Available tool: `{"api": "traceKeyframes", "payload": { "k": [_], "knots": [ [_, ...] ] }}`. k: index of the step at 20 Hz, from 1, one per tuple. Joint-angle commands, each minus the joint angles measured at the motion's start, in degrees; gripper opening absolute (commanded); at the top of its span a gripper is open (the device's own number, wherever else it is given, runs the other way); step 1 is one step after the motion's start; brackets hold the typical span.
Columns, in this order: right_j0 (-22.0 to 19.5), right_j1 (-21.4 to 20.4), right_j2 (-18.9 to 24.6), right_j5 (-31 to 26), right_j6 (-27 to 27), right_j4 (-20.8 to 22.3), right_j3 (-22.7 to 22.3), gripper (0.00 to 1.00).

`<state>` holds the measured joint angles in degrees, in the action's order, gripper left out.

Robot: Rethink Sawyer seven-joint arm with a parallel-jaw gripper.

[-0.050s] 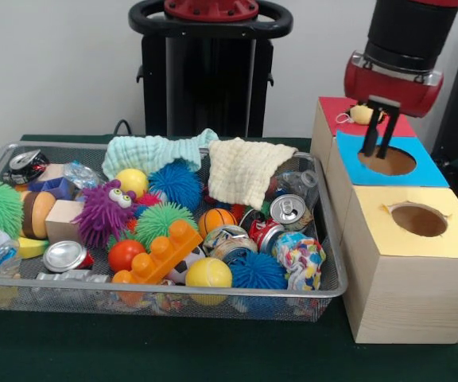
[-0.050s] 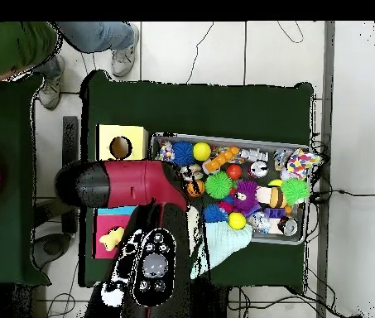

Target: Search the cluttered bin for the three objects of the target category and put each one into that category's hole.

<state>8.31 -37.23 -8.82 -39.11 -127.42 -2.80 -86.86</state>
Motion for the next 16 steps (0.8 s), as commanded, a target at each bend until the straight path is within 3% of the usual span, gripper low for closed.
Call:
{"api": "traceKeyframes", "payload": {
  "k": [1, 8, 13, 16],
  "knots": [
    [1.89, 1.90, 1.06, -4.42, -19.94, -7.43, -4.14, 0.00],
    [-2.11, 10.95, 1.53, 3.83, -16.43, -11.84, -0.03, 0.00],
    [-2.81, 10.02, 1.93, 3.20, -13.29, -13.27, -1.92, 0.00],
    [0.47, 9.22, 0.21, 4.65, -15.59, -13.10, -4.69, 0.00]
  ]
}}
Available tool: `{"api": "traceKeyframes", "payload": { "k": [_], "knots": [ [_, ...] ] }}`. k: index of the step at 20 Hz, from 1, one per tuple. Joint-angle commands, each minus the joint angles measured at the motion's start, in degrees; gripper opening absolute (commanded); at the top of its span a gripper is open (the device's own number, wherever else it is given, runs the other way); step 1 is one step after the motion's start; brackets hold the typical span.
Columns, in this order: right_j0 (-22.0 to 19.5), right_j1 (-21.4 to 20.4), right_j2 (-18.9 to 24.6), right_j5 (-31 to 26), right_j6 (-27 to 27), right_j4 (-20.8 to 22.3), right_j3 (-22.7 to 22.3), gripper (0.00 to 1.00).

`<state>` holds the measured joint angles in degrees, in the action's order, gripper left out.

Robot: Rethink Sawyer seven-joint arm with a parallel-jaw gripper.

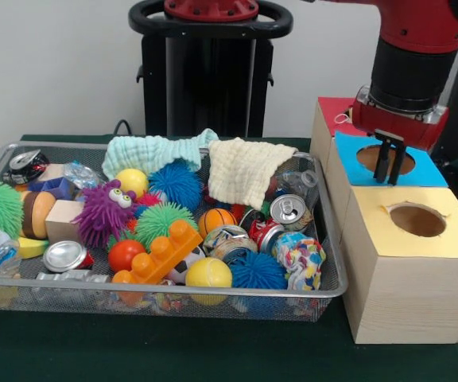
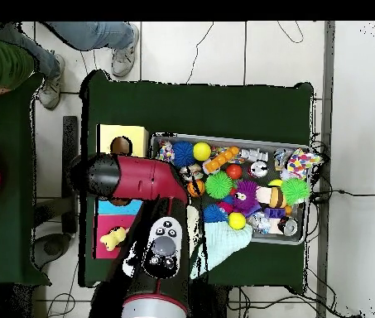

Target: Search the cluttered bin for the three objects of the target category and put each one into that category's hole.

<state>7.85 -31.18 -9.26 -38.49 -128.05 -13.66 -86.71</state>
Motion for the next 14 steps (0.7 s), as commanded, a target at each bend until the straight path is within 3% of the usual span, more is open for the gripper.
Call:
{"api": "traceKeyframes", "payload": {
  "k": [1, 6, 10, 14],
  "knots": [
    [1.23, 3.10, 0.69, 4.55, -15.13, -2.59, -5.53, 0.00],
    [0.79, 3.15, 2.60, 9.88, -13.21, -3.76, -9.63, 0.00],
    [4.25, 2.24, -1.19, 3.68, -15.73, -3.51, -6.47, 0.00],
    [4.46, 2.70, -1.32, 3.24, -15.56, -4.54, -6.00, 0.00]
  ]
}}
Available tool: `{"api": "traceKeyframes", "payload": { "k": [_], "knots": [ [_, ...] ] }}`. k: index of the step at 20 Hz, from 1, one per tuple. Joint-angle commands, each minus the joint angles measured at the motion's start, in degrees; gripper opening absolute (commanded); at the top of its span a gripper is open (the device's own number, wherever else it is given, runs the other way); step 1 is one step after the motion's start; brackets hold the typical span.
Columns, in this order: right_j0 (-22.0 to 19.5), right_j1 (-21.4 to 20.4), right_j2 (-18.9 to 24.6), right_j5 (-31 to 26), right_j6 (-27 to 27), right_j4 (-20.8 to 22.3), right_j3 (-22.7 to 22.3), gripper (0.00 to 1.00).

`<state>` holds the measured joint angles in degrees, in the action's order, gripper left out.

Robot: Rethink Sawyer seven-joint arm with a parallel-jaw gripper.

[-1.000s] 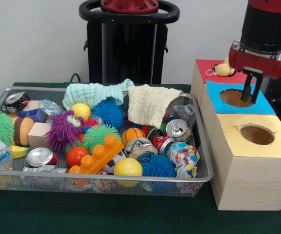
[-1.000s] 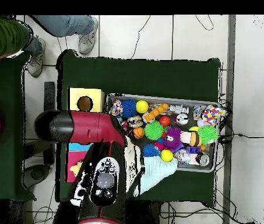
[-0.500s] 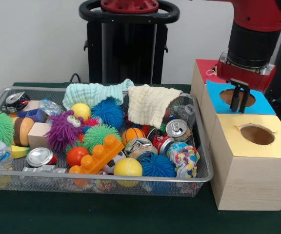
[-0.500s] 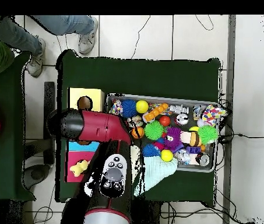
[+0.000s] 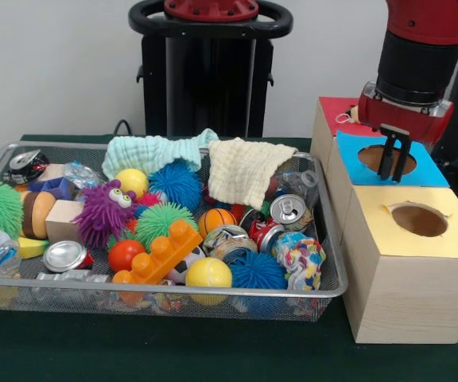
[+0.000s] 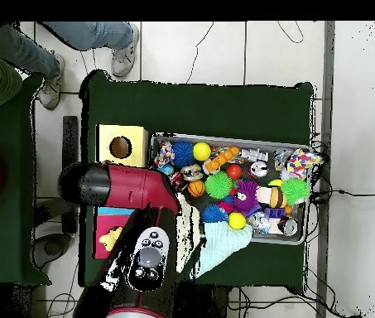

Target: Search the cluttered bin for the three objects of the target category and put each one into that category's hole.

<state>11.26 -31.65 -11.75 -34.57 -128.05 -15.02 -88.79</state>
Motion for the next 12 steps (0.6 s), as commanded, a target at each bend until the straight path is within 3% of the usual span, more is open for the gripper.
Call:
{"api": "traceKeyframes", "payload": {
  "k": [1, 5, 10, 12],
  "knots": [
    [1.56, 3.03, 1.42, -0.37, -15.89, -3.66, -4.41, 0.00],
    [1.23, 2.54, 3.93, 3.85, -15.28, -5.88, -6.97, 0.00],
    [-1.55, 3.87, 4.82, 9.18, -10.63, -4.95, -6.97, 0.00],
    [-0.63, 4.87, 2.67, 10.34, -10.84, -3.63, -5.43, 0.00]
  ]
}}
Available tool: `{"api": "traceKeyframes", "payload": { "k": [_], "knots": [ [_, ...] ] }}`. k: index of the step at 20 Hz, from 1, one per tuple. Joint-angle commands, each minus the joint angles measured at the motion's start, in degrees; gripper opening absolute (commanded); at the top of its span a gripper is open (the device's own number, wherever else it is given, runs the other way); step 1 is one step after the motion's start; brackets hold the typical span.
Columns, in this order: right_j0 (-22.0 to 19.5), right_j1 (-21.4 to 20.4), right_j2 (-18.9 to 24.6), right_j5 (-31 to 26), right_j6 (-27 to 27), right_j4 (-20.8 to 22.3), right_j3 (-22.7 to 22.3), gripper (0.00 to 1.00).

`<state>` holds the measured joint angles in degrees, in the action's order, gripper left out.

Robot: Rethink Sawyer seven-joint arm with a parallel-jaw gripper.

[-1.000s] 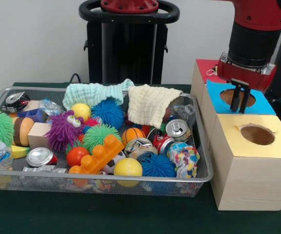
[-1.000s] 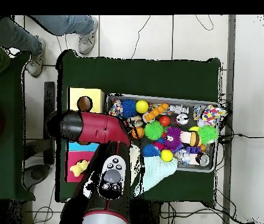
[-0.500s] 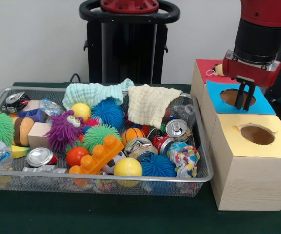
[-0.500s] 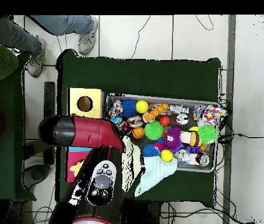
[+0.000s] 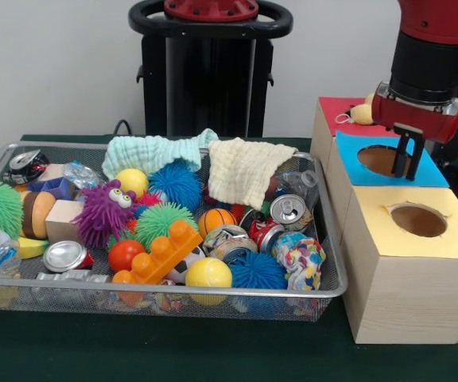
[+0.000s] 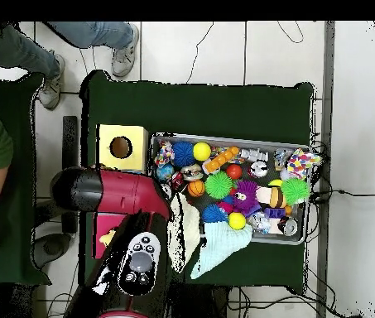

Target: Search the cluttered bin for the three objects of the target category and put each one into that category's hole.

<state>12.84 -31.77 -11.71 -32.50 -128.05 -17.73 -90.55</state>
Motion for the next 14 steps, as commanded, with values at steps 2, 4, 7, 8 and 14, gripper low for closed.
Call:
{"api": "traceKeyframes", "payload": {
  "k": [2, 4, 7, 8, 14],
  "knots": [
    [-2.33, 5.72, 2.09, 7.30, -10.04, -0.28, -2.46, 0.00],
    [-2.41, 5.70, 1.77, 8.62, -9.31, 0.62, -2.53, 0.00],
    [-2.94, 4.10, 3.02, 9.66, -8.02, 1.02, -4.79, 0.00],
    [-2.81, 3.32, 2.98, 9.23, -7.81, 1.17, -5.57, 0.00],
    [-0.31, 1.13, 1.92, 6.04, -9.97, -0.25, -3.91, 0.00]
  ]
}}
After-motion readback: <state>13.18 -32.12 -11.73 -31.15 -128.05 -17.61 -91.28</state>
